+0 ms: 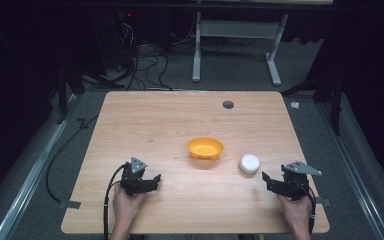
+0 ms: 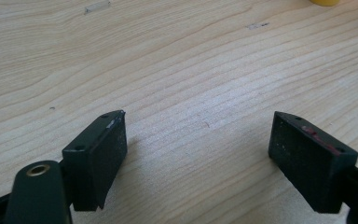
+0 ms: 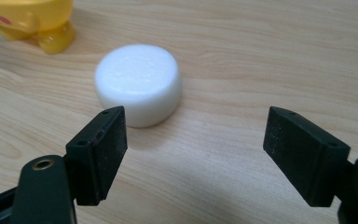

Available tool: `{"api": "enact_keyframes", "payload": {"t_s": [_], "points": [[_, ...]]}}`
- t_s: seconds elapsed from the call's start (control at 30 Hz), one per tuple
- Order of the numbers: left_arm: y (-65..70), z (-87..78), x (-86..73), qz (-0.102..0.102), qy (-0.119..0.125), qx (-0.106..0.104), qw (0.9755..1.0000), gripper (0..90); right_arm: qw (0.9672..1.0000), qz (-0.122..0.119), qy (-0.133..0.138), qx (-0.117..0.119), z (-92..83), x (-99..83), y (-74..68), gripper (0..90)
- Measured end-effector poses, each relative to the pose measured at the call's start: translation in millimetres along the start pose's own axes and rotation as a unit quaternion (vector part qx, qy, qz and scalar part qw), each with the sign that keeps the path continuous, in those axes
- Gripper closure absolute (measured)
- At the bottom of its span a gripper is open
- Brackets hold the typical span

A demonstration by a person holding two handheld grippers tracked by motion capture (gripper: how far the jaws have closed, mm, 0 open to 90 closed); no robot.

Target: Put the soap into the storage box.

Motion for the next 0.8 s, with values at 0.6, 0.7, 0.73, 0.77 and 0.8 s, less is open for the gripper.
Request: {"api": "enact_keyframes", "payload": {"t_s": [0.6,0.7,0.73,0.77,0.8], "points": [[-0.1,0.0,0.0,0.0,0.0,0.0,1.0,19.9,0.9991,-0.027,0.009,0.031,10.6,25.3,-34.5,20.3],[0.0,0.0,0.0,0.0,0.0,0.0,1.0,19.9,0.9984,-0.037,0.016,0.038,12.6,31.6,-41.6,19.7],[0.0,0.0,0.0,0.0,0.0,0.0,1.0,19.9,0.9984,-0.037,0.016,0.041,14.2,32.7,-42.6,19.3],[-0.1,0.0,0.0,0.0,0.0,0.0,1.0,19.9,0.9983,-0.039,0.015,0.041,16.4,33.4,-42.8,19.1],[0.0,0.0,0.0,0.0,0.0,0.0,1.0,19.9,0.9984,-0.037,0.011,0.04,19.4,33.6,-42.9,18.5]]}}
Point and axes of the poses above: each handheld gripper's, and its own axes: z roughly forward along the jaws, x roughly out of its top, y roughly to its right, the point moved 7 cm from there along z, roughly forward along the jaws, and after that the axes turned 9 degrees about -y, right-handed, at the moved point
